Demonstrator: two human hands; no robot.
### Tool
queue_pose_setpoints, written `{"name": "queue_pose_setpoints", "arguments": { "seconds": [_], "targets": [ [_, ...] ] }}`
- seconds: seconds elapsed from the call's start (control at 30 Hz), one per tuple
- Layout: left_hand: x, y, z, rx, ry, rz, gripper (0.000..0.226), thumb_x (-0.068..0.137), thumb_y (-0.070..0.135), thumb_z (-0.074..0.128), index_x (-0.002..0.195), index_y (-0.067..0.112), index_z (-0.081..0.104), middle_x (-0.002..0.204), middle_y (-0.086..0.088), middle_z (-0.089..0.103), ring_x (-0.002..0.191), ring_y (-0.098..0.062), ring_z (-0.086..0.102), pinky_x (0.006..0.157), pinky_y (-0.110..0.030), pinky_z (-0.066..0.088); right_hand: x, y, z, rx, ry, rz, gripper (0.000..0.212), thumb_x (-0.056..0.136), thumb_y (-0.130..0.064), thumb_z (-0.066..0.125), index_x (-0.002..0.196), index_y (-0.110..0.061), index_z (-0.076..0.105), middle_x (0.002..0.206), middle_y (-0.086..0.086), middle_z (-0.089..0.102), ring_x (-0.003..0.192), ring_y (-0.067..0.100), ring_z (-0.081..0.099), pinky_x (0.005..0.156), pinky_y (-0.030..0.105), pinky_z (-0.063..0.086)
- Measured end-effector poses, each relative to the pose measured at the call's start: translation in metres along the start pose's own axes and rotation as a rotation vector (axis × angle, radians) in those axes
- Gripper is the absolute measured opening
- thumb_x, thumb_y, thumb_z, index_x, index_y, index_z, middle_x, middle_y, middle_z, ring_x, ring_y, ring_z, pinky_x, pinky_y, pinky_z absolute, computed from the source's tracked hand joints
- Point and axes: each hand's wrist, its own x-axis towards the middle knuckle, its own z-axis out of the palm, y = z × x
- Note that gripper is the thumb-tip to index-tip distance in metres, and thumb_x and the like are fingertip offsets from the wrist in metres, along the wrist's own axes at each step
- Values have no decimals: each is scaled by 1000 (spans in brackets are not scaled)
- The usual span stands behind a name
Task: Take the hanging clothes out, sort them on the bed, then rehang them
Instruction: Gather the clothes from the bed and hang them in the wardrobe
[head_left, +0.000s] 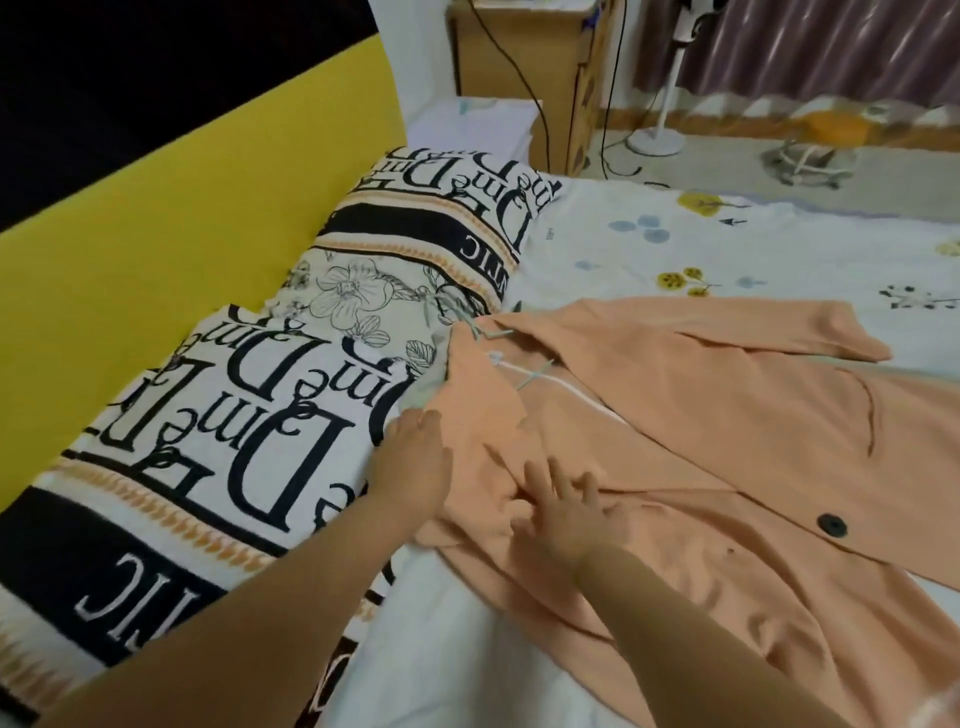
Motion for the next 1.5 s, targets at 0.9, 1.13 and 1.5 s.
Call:
{"name": "queue_pose_setpoints", "arguments": {
  "seconds": [0.9, 1.13, 1.5],
  "targets": [
    [-25, 40, -25, -375, 114, 60, 17, 96, 18, 43, 86, 4, 42, 67, -8, 49, 76, -34, 58, 60, -32, 33, -97, 27, -4, 146, 24, -12, 75, 73, -62, 21, 132, -23, 46, 139, 6, 41, 128, 20, 39, 101, 29, 34],
    [-94, 91, -146, -318, 249, 310, 23, 97, 32, 40, 80, 17, 45, 65, 2, 45, 69, -23, 52, 58, -33, 28, -190, 33, -158, 271, 831, -47, 44, 81, -3, 59, 125, -2, 53, 128, 17, 51, 118, 35, 47, 99, 30, 33],
    [-247, 136, -306, -323, 487, 590, 31, 79, 56, 37, 64, 28, 41, 49, 8, 40, 49, -8, 42, 47, -22, 26, -384, 49, -329, -23, 1078, -2, 84, 80, -38, 66, 145, -19, 18, 155, 4, 15, 144, 25, 9, 112, 46, 11]
  ]
}}
